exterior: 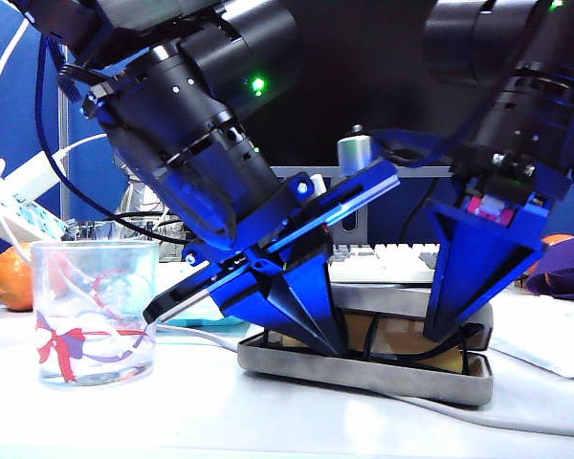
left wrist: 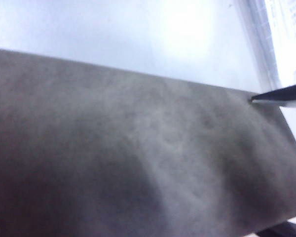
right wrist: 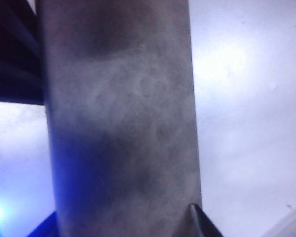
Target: Pick up the glasses, fold the temples of the glasses, place the glasses into the glasses case, and finally close the glasses case.
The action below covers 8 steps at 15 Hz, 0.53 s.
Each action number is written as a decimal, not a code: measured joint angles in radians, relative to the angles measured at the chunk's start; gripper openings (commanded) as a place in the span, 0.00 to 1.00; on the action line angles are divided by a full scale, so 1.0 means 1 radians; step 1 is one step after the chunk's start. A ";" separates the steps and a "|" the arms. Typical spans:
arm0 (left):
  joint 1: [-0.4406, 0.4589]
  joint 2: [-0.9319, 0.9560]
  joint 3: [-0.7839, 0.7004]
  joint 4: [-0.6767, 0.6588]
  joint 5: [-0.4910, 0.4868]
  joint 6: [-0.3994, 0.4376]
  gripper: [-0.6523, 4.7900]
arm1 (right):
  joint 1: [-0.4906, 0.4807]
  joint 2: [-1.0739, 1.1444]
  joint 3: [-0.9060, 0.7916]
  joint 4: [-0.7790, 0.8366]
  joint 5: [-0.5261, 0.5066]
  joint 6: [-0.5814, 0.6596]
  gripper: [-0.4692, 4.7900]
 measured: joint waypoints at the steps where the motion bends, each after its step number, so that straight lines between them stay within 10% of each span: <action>1: 0.000 0.000 0.000 0.007 -0.005 0.002 0.11 | 0.023 0.000 0.004 0.007 0.037 -0.004 0.46; 4: 0.000 0.000 0.003 0.036 -0.019 0.000 0.11 | 0.050 -0.013 0.011 0.018 0.090 -0.012 0.17; 8: 0.003 -0.006 0.011 0.061 -0.034 0.000 0.11 | 0.045 -0.016 0.018 0.050 0.120 -0.010 0.09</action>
